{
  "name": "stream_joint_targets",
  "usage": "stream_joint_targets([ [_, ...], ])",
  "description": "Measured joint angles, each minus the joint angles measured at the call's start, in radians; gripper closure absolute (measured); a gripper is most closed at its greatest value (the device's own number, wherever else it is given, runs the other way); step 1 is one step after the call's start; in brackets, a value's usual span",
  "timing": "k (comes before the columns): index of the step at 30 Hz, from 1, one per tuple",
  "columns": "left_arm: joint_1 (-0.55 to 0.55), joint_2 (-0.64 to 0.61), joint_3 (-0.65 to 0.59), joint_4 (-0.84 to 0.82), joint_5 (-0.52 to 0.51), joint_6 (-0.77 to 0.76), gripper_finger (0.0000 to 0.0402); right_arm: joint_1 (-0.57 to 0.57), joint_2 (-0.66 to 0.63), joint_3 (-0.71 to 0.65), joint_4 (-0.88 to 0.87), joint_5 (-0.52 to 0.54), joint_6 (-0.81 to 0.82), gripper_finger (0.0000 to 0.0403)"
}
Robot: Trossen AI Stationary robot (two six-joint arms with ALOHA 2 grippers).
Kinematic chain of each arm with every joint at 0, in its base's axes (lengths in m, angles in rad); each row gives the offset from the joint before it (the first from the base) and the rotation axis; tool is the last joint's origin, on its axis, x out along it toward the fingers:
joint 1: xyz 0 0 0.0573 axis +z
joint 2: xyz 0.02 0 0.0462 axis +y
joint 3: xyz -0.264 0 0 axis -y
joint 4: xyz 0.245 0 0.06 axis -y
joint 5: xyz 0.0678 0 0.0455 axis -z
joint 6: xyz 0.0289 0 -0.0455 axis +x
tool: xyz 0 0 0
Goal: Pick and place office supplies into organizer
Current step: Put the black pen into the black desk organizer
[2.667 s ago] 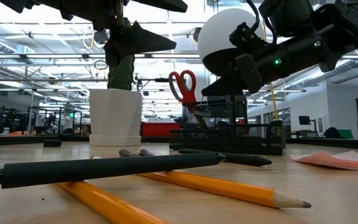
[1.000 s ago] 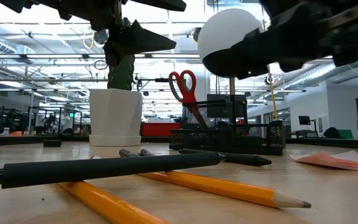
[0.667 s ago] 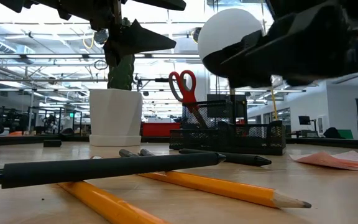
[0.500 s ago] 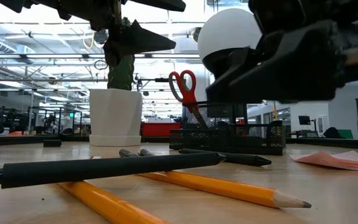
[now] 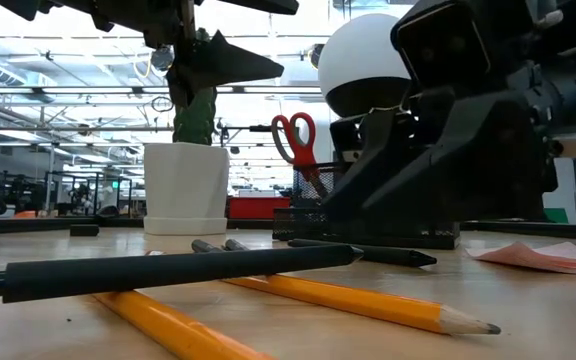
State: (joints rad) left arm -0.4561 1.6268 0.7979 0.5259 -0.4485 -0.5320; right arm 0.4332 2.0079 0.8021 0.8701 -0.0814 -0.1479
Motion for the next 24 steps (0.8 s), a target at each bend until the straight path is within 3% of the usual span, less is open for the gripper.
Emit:
stream_joint_targets([
  [24, 0.000, 0.000, 0.000, 0.000, -0.001, 0.000, 0.0117, -0.007, 0.021, 0.000, -0.020, 0.034, -0.021, 0.0293],
])
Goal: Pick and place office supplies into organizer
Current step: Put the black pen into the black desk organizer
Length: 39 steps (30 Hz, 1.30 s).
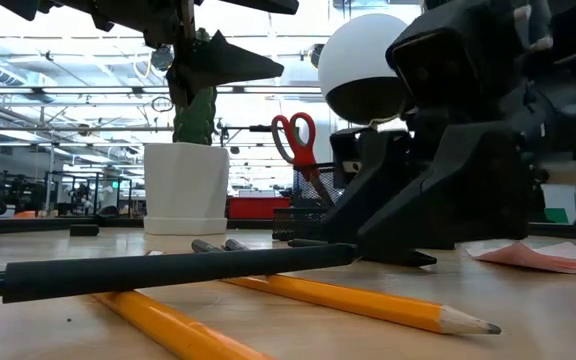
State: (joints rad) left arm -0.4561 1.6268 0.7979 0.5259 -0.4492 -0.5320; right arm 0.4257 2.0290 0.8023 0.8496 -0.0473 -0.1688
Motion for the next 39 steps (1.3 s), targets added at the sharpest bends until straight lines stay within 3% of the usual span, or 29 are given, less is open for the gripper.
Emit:
stream_joint_targets([
  [18, 0.000, 0.000, 0.000, -0.001, 0.001, 0.003, 0.0117, -0.008, 0.028, 0.002, 0.039, -0.007, 0.025, 0.0297],
  [39, 0.000, 0.000, 0.000, -0.001, 0.003, 0.003, 0.0117, -0.021, 0.028, 0.003, 0.014, -0.009, 0.034, 0.0382],
])
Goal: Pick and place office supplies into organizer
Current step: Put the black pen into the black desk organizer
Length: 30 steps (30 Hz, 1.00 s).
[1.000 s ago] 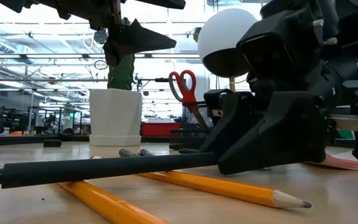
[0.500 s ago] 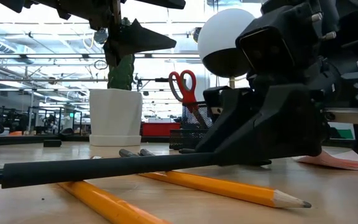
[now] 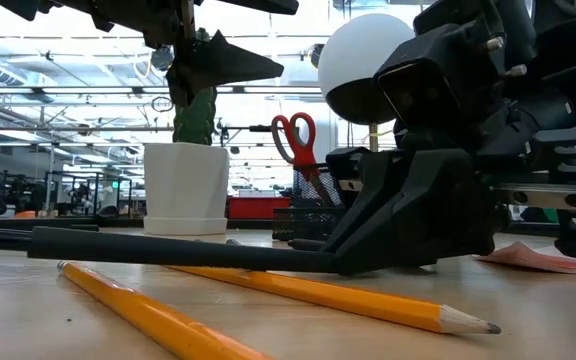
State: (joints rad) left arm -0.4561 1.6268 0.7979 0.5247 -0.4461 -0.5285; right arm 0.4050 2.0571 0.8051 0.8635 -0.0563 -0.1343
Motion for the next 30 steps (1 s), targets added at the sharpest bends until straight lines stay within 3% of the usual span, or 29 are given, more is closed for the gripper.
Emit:
stream_joint_targets([
  [7, 0.003, 0.000, 0.000, 0.006, 0.001, -0.049, 0.0117, 0.000, -0.009, 0.000, 0.035, 0.001, 0.021, 0.0379],
  [14, 0.001, 0.000, 0.000, 0.039, 0.004, -0.053, 0.0117, 0.004, -0.101, 0.000, 0.004, 0.036, 0.042, 0.0383],
  [24, 0.014, 0.000, 0.001, 0.138, 0.039, 0.001, 0.0117, 0.037, -0.213, 0.000, -0.235, 0.240, 0.169, 0.0383],
  [30, 0.016, 0.000, 0.001, 0.104, 0.060, 0.005, 0.0117, 0.074, -0.218, -0.001, -0.260, 0.260, 0.176, 0.0383],
])
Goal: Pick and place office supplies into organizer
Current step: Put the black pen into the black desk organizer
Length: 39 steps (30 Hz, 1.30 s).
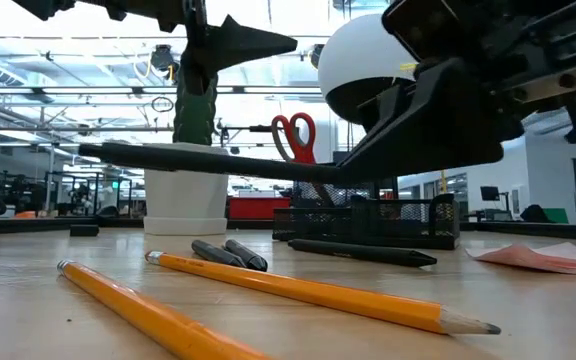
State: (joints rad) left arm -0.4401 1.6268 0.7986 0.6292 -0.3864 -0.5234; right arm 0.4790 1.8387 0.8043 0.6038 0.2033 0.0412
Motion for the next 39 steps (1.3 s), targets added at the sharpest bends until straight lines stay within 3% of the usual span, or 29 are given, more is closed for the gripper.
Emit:
stream_joint_targets([
  [9, -0.005, 0.000, 0.000, -0.066, -0.001, -0.044, 0.0117, 0.057, -0.122, 0.000, -0.176, 0.202, -0.002, 0.0383],
  [23, -0.017, 0.000, 0.000, -0.078, -0.004, -0.054, 0.0117, 0.153, -0.227, -0.001, -0.261, 0.580, -0.010, 0.0383],
  [39, -0.016, 0.000, 0.000, -0.135, -0.055, -0.058, 0.0117, 0.172, -0.227, -0.001, -0.247, 0.591, -0.046, 0.0383],
])
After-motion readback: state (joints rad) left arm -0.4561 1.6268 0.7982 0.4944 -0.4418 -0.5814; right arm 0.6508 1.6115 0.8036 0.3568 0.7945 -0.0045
